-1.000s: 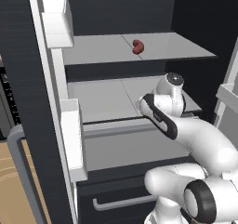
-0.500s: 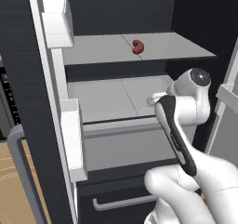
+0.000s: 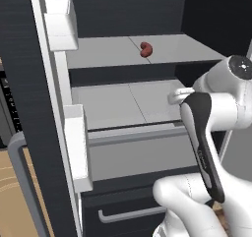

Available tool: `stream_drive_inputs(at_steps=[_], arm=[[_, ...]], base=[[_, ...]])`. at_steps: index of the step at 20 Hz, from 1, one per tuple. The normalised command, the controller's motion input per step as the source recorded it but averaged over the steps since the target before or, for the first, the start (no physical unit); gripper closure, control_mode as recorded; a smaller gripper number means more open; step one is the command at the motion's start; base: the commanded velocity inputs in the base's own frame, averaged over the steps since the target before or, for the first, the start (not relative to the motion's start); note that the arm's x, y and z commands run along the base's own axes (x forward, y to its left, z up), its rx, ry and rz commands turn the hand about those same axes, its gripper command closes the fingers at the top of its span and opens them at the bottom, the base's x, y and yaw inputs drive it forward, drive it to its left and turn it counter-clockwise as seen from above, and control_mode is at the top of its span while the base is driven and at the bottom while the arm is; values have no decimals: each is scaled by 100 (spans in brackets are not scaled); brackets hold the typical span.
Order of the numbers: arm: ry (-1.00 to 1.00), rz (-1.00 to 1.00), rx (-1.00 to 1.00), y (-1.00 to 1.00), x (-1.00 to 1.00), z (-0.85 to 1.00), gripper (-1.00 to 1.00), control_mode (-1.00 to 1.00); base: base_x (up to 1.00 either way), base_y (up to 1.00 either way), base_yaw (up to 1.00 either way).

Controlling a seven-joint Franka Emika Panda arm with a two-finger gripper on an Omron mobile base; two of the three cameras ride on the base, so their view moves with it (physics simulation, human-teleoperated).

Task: Retrieve the sausage and cheese from the fridge and place them on the cutting board on the counter.

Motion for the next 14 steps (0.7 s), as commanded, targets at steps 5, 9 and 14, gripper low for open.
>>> stream_drive_inputs(at_steps=[5,9,14], arm=[[0,0,0,0,-39,7,100,-100],[0,0,0,0,-58,0,100,-100],[0,0,0,0,-43,0,100,100]], base=[[0,0,0],[0,0,0],[-12,0,0]])
